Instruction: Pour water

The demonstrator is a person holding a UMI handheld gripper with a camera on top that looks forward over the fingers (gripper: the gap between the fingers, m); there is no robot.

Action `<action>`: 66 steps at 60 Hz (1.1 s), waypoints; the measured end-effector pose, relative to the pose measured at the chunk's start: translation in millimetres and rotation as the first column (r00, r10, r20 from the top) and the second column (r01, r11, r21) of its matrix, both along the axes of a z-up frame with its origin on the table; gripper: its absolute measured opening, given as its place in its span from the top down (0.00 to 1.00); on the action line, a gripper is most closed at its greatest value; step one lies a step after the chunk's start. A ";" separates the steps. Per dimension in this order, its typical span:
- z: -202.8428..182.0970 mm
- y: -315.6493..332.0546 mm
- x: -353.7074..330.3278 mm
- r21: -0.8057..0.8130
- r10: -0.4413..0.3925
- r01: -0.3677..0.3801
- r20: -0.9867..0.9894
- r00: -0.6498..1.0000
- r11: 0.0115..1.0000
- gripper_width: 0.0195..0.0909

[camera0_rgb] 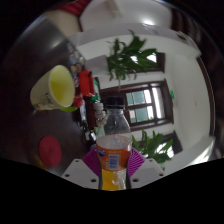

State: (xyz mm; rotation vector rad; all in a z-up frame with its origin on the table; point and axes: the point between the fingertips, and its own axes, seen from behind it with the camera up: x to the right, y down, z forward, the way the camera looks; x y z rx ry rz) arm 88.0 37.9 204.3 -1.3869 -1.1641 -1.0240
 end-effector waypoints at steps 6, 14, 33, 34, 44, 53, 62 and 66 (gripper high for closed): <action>1.3 18.6 -2.7 -0.016 0.034 -0.032 0.185 0.982 0.999 0.84; 4.9 28.4 9.1 -0.009 0.071 -0.074 0.424 0.903 0.997 0.84; 26.9 56.5 58.1 -0.002 0.087 -0.124 0.722 0.686 0.992 0.84; 24.8 56.9 58.5 -0.004 0.089 -0.124 0.722 0.686 0.992 0.84; 47.1 64.1 78.1 0.009 0.109 -0.152 0.652 0.750 0.988 0.84; 82.7 64.1 93.8 0.025 0.115 -0.132 0.353 0.929 0.991 0.84; 109.2 66.3 106.2 -0.020 0.070 -0.075 -0.193 0.979 0.997 0.82; 113.3 68.3 100.6 -0.063 0.049 -0.088 -0.460 0.886 0.994 0.82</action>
